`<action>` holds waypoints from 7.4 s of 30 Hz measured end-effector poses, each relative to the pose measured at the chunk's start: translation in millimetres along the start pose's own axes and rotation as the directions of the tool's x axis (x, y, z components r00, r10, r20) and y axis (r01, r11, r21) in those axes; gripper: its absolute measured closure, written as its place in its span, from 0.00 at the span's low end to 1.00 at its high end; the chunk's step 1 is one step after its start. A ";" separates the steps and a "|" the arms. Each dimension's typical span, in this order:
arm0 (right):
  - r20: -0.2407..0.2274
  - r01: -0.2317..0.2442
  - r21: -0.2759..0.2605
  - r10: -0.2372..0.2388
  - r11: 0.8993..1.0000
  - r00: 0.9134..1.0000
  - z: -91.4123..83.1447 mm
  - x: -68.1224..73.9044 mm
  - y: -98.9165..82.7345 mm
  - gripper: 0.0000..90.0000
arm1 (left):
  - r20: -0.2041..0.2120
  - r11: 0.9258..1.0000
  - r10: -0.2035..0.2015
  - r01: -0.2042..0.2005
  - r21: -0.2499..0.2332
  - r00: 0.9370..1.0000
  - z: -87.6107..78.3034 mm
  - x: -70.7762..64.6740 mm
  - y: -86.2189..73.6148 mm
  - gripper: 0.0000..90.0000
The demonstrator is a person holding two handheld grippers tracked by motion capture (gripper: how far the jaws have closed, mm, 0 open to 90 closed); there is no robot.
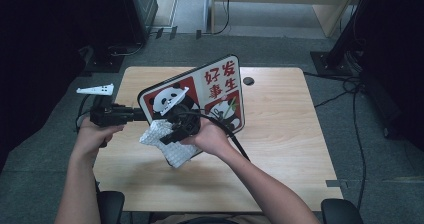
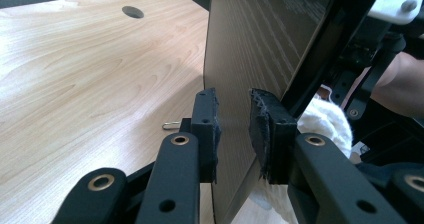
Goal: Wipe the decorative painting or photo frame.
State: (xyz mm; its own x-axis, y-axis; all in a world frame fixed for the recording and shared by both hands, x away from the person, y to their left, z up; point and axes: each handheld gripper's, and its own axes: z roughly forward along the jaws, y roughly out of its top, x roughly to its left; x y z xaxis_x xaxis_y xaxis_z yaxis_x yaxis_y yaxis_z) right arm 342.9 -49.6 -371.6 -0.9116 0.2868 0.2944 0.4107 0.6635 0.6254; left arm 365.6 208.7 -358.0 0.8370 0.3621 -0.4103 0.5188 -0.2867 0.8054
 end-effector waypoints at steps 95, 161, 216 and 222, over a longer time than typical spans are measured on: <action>-0.059 0.031 -0.007 -0.031 1.000 0.998 7.3 26.7 -16.7 0.85 | -0.144 1.000 -0.018 0.016 -0.017 0.989 -16.3 9.4 -9.9 0.51; 0.007 -0.028 -0.098 0.029 0.995 1.000 -36.6 20.8 65.4 0.86 | -0.168 0.999 -0.008 0.000 -0.052 0.986 -43.3 2.3 -22.6 0.43; -0.006 -0.077 -0.044 0.077 0.996 0.997 1.9 10.5 6.8 0.86 | -0.148 0.999 0.013 -0.019 -0.040 0.989 -36.4 -5.2 -15.4 0.44; -0.009 -0.082 -0.053 0.082 0.995 0.997 5.1 8.7 0.7 0.86 | -0.130 0.999 0.024 -0.028 -0.033 0.991 -32.8 -8.1 -12.5 0.47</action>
State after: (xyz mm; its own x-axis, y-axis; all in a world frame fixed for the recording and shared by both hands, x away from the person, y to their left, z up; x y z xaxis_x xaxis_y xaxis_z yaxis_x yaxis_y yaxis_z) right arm 335.2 -43.1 -372.3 -0.8747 0.3343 0.3509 0.4847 0.5998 0.6366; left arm 346.6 238.4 -350.7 0.8195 0.4671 -0.3320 0.4887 -0.2671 0.8306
